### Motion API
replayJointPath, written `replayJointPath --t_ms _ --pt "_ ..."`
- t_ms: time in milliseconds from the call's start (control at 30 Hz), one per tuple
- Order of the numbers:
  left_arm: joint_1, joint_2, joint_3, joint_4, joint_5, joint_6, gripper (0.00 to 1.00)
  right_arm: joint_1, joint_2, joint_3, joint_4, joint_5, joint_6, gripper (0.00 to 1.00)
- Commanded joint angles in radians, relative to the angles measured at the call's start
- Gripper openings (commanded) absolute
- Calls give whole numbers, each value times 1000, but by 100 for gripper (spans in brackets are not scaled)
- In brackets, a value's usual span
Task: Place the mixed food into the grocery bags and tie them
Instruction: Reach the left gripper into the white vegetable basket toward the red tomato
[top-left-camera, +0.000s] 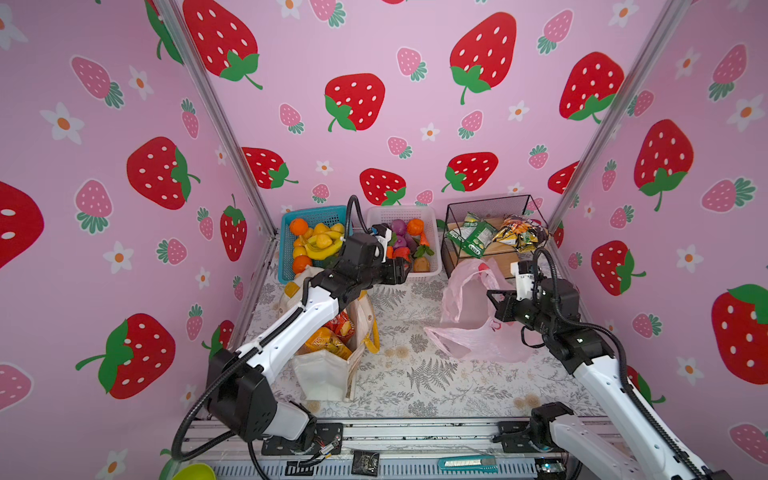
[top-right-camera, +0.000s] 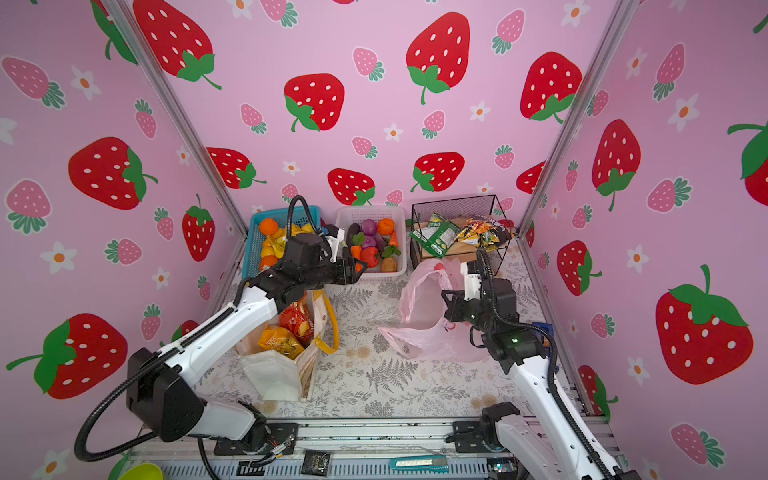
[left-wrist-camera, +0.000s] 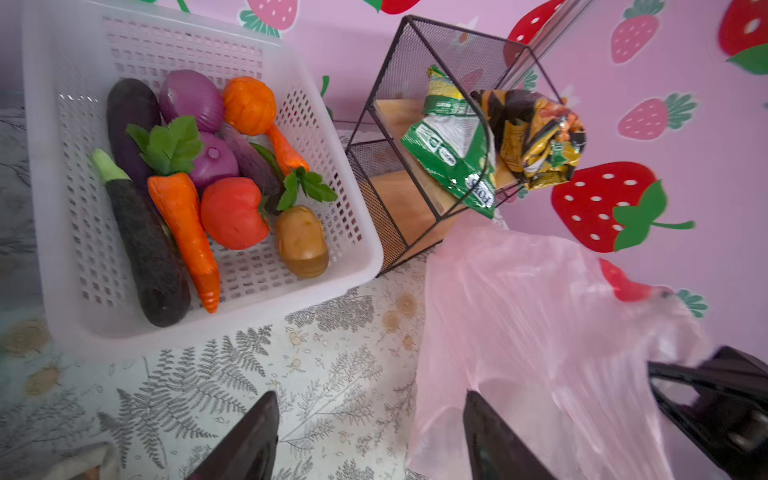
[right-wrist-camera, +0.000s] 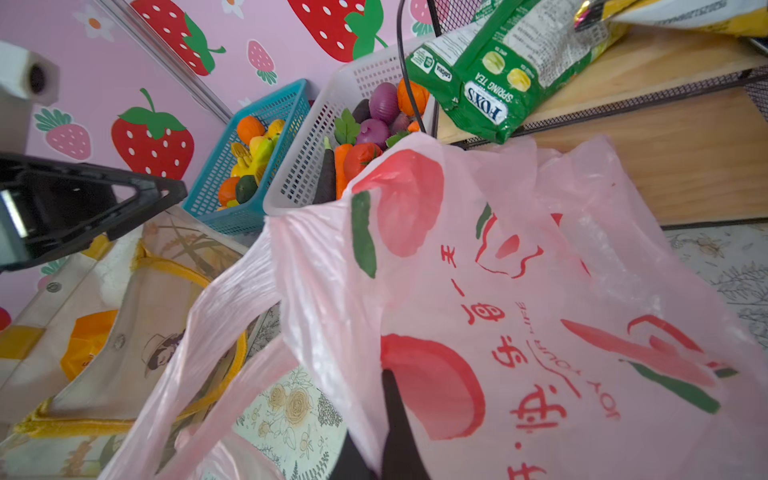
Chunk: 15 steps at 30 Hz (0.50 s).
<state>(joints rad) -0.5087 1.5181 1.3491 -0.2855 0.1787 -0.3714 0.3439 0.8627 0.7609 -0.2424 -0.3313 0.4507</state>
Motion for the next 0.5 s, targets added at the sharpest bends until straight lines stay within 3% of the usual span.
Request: replayJointPath --t_ms 0,167,467 --pt "0 123 162 -156 -116 122 72 -4 5 -17 75 -34 5 0" --pt "1 308 365 -254 -206 186 78 -3 16 -15 125 -43 14 0" --pt "4 664 785 -450 -261 249 79 -5 34 -8 117 -23 -21 0"
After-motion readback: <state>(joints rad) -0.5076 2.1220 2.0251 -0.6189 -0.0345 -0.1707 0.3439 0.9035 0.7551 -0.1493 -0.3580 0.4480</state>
